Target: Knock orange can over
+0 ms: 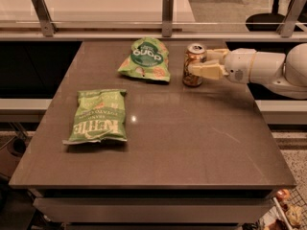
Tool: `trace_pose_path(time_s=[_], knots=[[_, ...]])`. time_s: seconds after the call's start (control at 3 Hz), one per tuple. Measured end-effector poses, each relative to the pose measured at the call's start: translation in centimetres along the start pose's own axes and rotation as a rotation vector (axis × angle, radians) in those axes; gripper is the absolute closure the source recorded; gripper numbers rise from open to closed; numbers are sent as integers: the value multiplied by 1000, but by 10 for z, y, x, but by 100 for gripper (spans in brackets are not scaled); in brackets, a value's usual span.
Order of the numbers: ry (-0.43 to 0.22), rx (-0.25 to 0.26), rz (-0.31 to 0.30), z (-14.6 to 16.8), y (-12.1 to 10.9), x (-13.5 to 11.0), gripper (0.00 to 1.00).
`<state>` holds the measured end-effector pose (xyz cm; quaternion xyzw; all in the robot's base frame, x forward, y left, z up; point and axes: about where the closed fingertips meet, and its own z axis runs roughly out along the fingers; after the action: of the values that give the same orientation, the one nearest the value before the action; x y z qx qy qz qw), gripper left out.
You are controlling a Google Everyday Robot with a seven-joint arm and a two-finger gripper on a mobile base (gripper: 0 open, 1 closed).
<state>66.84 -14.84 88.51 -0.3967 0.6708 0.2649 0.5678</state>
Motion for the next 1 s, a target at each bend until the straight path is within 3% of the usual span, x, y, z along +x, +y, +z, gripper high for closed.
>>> trace_pose_path(time_s=[0.33, 0.67, 1.0], knots=[[-1, -4, 0, 2, 1, 0, 100], [11, -11, -3, 5, 1, -3, 100], [75, 2, -15, 0, -3, -13, 100]])
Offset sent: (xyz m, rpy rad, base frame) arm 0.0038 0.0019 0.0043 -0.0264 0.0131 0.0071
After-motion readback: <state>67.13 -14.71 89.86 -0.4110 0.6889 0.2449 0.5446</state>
